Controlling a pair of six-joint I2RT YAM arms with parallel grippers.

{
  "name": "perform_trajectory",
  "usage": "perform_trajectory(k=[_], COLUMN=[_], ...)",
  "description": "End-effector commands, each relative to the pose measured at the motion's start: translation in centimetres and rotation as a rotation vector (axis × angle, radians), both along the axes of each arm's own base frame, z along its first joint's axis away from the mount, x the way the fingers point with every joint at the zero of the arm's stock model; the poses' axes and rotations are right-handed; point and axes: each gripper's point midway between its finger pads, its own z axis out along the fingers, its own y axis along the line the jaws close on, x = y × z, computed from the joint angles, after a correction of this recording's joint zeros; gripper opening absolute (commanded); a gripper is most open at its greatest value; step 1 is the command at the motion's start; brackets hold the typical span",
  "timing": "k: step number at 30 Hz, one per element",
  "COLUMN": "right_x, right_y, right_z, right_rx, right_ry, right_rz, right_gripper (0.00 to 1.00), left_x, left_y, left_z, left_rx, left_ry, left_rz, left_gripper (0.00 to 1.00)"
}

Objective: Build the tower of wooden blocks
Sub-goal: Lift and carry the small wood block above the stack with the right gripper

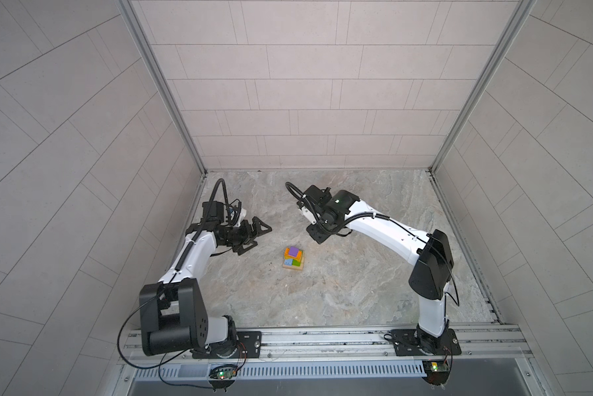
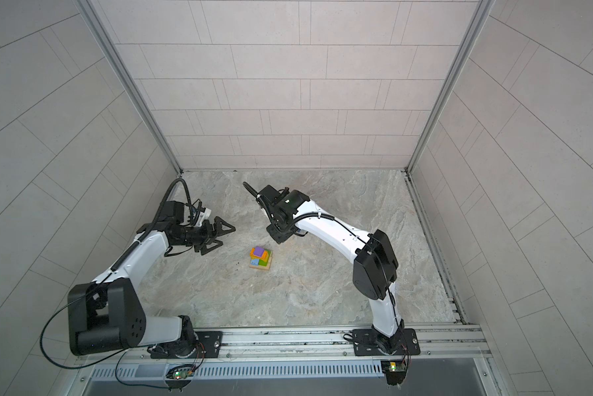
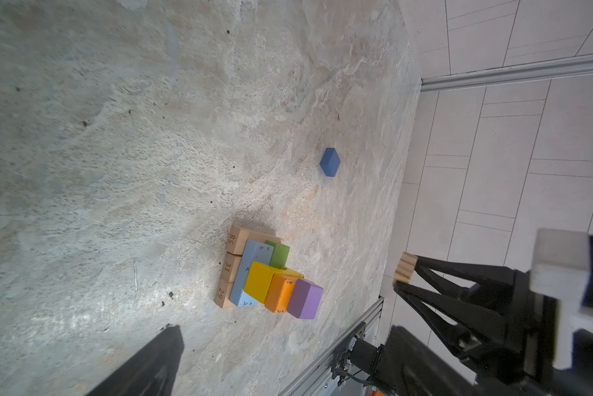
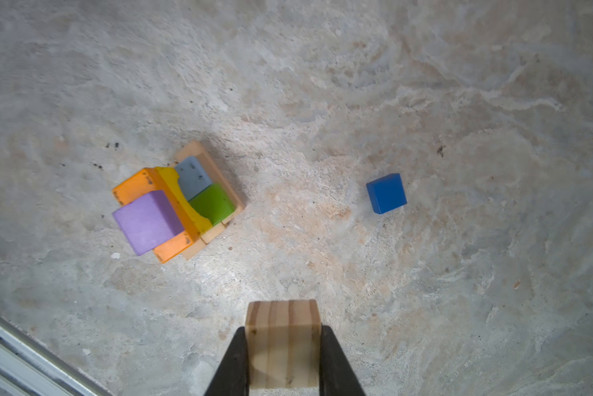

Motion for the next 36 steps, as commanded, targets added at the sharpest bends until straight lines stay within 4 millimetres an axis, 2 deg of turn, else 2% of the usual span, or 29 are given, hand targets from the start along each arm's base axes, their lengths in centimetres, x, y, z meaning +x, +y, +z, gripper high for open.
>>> perform_trajectory(k=[1,10,20,36], right_x=[-1.7,-3.7,-4.5,-3.9], right_y=[0.5,3.6,6.1,7.5], right_z=[0.7,0.7,0.0,-2.0], right_rx=[-0.028,-0.04,-0.051,-0.124], right_ry=[0.023,0.035,0.045,0.048], right_rz=[0.068,0.181,0.257,0.303], right_gripper=[0.25,0.25,0.25,0.25], left_x=[-0.1,-0.1,-0.1,-0.1], left_y=[0.0,-0.3,-0.4,-0.6], left_z=[0.2,0.3,0.5,0.5], left_rx=[0.004,-0.015,-0.03,-0.049], left_ry=[-0.003,-0.002,-0.005,-0.003], left_rz=[-0.007,-0.012,-0.014,-0.018], left_gripper=[1.0,1.0,1.0,1.0])
